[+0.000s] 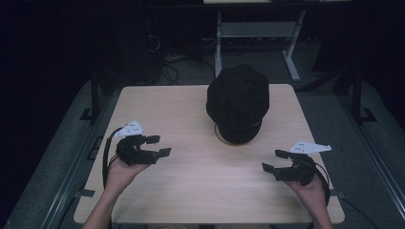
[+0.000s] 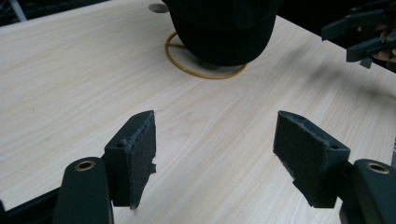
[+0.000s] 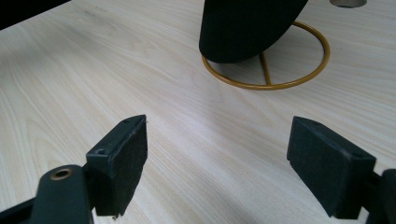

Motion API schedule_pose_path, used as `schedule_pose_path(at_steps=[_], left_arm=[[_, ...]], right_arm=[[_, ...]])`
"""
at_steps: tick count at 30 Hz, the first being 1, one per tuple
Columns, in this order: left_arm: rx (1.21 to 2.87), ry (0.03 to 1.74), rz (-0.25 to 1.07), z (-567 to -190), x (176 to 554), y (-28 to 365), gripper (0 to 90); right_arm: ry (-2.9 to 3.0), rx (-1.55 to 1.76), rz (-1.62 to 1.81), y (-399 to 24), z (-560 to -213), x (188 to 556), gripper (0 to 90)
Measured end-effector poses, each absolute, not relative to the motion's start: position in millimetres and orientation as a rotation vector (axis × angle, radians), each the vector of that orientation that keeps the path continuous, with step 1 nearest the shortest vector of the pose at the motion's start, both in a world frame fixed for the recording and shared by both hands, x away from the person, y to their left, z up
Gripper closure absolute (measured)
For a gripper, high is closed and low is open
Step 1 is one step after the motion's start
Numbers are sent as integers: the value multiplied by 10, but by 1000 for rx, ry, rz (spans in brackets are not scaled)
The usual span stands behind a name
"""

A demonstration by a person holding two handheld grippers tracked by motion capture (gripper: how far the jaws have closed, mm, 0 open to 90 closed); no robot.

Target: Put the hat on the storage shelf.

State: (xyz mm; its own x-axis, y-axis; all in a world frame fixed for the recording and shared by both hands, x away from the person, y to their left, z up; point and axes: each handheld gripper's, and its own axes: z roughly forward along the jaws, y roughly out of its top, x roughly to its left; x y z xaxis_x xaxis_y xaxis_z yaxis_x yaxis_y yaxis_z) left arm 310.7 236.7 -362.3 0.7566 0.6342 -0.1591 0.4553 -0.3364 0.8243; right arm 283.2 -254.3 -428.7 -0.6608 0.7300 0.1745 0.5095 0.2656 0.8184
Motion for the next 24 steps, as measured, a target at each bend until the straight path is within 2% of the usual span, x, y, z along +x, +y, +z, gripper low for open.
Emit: schedule_pose_path(at_steps=[12, 17, 24], left_arm=[[2003, 856, 235, -3836, 2973, 2449, 286], [1947, 870, 219, -3942, 2883, 2473, 282], [1973, 865, 261, -4055, 2712, 2436, 262]], right_arm=[[2304, 1168, 1341, -2551, -4333, 2832, 198], [2309, 1178, 1337, -2551, -4363, 2805, 200], [2312, 1163, 1343, -2540, -4369, 2759, 196]])
